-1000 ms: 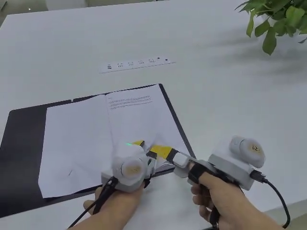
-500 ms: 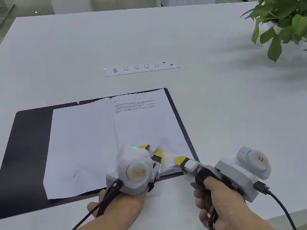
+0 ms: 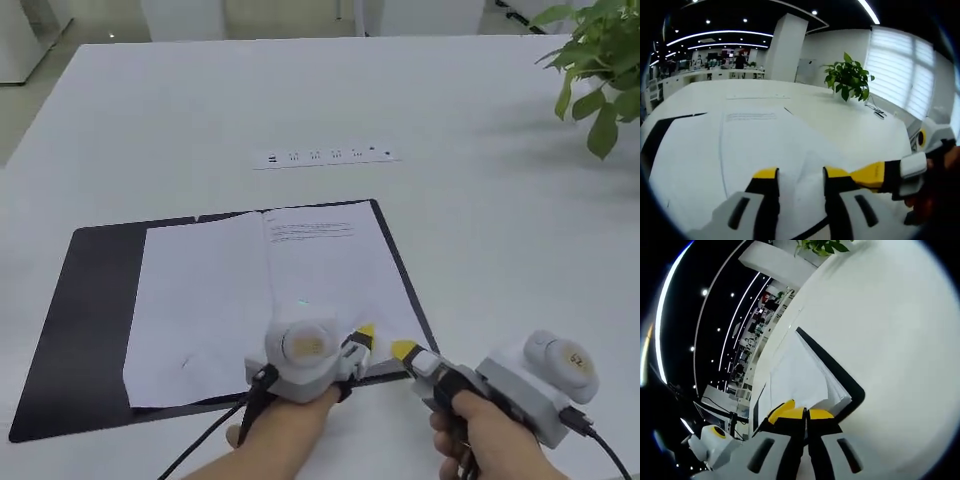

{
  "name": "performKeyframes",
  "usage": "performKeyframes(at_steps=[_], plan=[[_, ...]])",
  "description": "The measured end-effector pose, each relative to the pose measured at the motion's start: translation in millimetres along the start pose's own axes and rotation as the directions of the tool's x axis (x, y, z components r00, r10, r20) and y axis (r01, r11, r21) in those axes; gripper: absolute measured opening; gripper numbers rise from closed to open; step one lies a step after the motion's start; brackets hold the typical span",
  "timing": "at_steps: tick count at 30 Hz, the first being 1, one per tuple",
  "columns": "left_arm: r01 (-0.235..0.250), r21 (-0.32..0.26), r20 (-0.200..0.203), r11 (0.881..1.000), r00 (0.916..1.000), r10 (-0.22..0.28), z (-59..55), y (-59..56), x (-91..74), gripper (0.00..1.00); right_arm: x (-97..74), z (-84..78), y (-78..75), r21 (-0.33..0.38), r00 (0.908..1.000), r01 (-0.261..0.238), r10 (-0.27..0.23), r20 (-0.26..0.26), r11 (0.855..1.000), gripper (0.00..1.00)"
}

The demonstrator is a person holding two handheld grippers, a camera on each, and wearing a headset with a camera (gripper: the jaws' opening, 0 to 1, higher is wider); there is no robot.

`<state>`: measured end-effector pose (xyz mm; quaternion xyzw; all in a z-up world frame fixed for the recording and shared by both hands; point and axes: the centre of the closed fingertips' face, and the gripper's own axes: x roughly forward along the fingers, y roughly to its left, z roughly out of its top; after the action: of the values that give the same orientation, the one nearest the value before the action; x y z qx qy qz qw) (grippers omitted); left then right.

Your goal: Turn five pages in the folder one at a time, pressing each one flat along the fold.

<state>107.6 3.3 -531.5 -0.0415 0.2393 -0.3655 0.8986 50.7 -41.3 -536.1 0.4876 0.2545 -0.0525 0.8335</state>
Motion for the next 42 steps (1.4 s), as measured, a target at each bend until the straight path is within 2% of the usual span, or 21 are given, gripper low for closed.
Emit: performKeyframes(at_steps=[6, 13, 19, 20, 22, 26, 31, 33, 37, 42], plan=[[0.004, 0.056, 0.012, 0.998, 0.9999, -0.004, 11.6, 3.0, -15.9, 0.34, -3.4, 0.0, 4.9, -0.015, 0.9998, -0.003, 0.004, 0.02, 1.0, 0.0], [-0.007, 0.062, 0.037, 0.998, 0.9993, 0.004, 23.2, 10.9, -32.5, 0.37, -7.9, 2.0, 17.2, -0.039, 0.9988, -0.022, 0.024, 0.042, 0.999, 0.0], [-0.005, 0.063, 0.069, 0.998, 0.9976, 0.0, 36.2, 8.9, -45.0, 0.41, -14.2, 3.7, 28.9, -0.104, 0.9975, -0.037, 0.043, 0.057, 0.994, 0.0], [-0.004, 0.063, 0.088, 0.998, 0.9961, -0.002, 40.9, 8.1, -48.4, 0.41, -16.4, 4.2, 31.8, -0.111, 0.9968, -0.04, 0.047, 0.065, 0.993, 0.0], [-0.004, 0.056, 0.1, 0.998, 0.995, -0.002, 46.0, 9.2, -53.4, 0.42, -17.9, 3.6, 35.7, -0.133, 0.9964, -0.044, 0.054, 0.066, 0.99, 0.0], [-0.015, 0.054, 0.119, 0.998, 0.9929, 0.009, 54.8, 14.5, -63.7, 0.43, -21.7, 1.6, 50.1, -0.202, 0.9941, -0.067, 0.082, 0.07, 0.977, 0.0], [-0.053, 0.041, 0.146, 0.998, 0.9882, 0.046, 67.4, 30.6, -80.4, 0.45, -22.8, -2.6, 66.6, -0.301, 0.9927, -0.084, 0.106, 0.057, 0.95, 0.0], [-0.057, 0.034, 0.155, 0.998, 0.9865, 0.051, 71.0, 33.8, -84.5, 0.44, -23.5, -4.2, 73.7, -0.305, 0.9913, -0.091, 0.115, 0.064, 0.948, 0.0], [-0.071, 0.013, 0.182, 0.997, 0.9809, 0.068, 82.8, 43.0, -96.5, 0.46, -24.3, -8.9, 85.6, -0.349, 0.9896, -0.099, 0.129, 0.064, 0.932, 0.0], [-0.084, 0.02, 0.197, 0.996, 0.9772, 0.079, 90.8, 50.2, -109.1, 0.49, -25.1, -15.9, 99.9, -0.409, 0.9891, -0.1, 0.135, 0.058, 0.907, 0.0]])
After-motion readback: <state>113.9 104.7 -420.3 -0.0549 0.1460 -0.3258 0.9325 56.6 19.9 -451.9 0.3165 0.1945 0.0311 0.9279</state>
